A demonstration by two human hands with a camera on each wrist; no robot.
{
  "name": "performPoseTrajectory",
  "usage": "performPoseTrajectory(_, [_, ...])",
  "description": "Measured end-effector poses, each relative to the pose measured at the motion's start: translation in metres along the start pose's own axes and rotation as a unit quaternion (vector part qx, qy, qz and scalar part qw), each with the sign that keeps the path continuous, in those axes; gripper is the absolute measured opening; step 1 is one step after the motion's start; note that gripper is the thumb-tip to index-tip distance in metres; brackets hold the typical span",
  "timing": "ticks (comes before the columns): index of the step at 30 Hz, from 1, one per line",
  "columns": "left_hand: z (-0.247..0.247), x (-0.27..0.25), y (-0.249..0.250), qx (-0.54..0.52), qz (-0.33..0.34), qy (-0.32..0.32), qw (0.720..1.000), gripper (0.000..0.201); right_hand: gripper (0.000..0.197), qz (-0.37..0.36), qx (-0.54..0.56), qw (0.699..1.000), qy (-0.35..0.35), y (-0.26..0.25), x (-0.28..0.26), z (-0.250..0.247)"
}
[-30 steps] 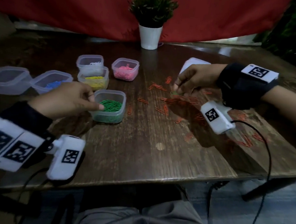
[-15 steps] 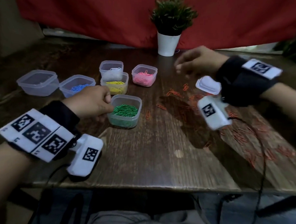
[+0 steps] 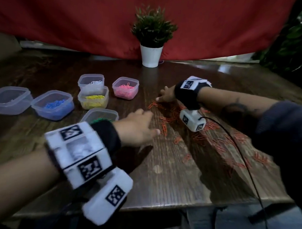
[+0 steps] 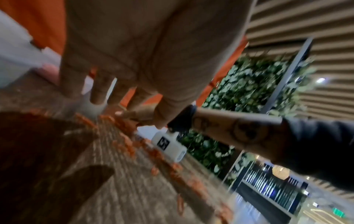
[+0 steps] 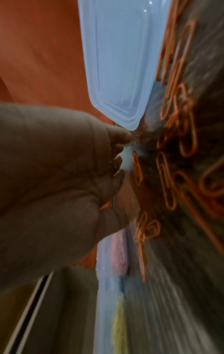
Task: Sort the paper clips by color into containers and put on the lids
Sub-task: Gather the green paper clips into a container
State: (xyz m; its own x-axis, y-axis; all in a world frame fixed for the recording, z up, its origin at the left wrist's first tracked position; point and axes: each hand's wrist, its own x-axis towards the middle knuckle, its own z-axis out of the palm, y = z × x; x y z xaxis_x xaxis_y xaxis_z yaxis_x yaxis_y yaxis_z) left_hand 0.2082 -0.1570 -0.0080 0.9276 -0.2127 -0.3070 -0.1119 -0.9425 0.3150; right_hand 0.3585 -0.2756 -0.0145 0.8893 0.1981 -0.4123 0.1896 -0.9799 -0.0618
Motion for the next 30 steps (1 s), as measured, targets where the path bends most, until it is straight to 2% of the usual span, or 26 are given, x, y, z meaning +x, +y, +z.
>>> performPoseTrajectory(1, [0.004, 0.009, 0.004, 0.023, -0.013, -0.040, 0.999, 0.066, 0.064, 0.005, -0.012, 1.000, -0.018, 0.000, 0.004, 0.002])
performPoseTrajectory(3, [0.008, 0.022, 0.005, 0.029, -0.043, -0.077, 0.996, 0.067, 0.065, 0.005, -0.040, 0.998, -0.041, 0.000, 0.001, 0.007])
performPoseTrajectory(5, [0.010, 0.031, 0.003, 0.002, -0.073, -0.080, 0.994, 0.064, 0.066, -0.031, -0.079, 0.996, -0.035, 0.004, -0.015, 0.019])
performPoseTrajectory(7, [0.011, 0.041, 0.001, -0.023, -0.100, -0.061, 0.993, 0.065, 0.067, -0.076, -0.107, 0.989, -0.071, 0.014, -0.043, 0.034])
performPoseTrajectory(9, [0.016, 0.048, 0.000, -0.046, -0.130, -0.042, 0.990, 0.073, 0.066, -0.109, -0.077, 0.985, -0.111, 0.031, -0.069, 0.045])
performPoseTrajectory(10, [0.020, 0.050, 0.000, -0.055, -0.145, -0.035, 0.987, 0.077, 0.065, -0.120, -0.037, 0.986, -0.108, 0.040, -0.082, 0.045])
performPoseTrajectory(12, [0.031, 0.052, 0.001, -0.058, -0.160, -0.019, 0.985, 0.083, 0.062, -0.128, 0.065, 0.988, -0.049, 0.060, -0.100, 0.036])
performPoseTrajectory(14, [0.041, 0.049, 0.008, -0.056, -0.151, -0.002, 0.987, 0.085, 0.058, -0.093, 0.160, 0.983, 0.013, 0.086, -0.115, 0.024])
performPoseTrajectory(16, [0.047, 0.047, 0.021, -0.069, -0.120, 0.001, 0.990, 0.084, 0.052, -0.043, 0.197, 0.979, 0.023, 0.118, -0.125, 0.020])
performPoseTrajectory(20, [0.054, 0.047, 0.054, -0.087, -0.028, -0.038, 0.995, 0.084, 0.056, 0.084, 0.126, 0.987, -0.044, 0.171, -0.137, 0.038])
performPoseTrajectory(22, [0.050, 0.050, 0.063, -0.082, -0.006, -0.035, 0.996, 0.083, 0.063, 0.126, 0.104, 0.985, -0.063, 0.185, -0.134, 0.047])
performPoseTrajectory(24, [0.040, 0.060, 0.063, -0.062, -0.016, -0.009, 0.998, 0.081, 0.068, 0.132, 0.082, 0.986, -0.055, 0.189, -0.123, 0.050])
performPoseTrajectory(27, [0.023, 0.082, 0.051, -0.031, -0.081, 0.021, 0.996, 0.082, 0.062, 0.088, 0.063, 0.994, -0.019, 0.173, -0.098, 0.042])
performPoseTrajectory(30, [0.012, 0.098, 0.044, -0.020, -0.119, -0.011, 0.993, 0.083, 0.062, 0.049, 0.040, 0.998, -0.031, 0.148, -0.077, 0.029])
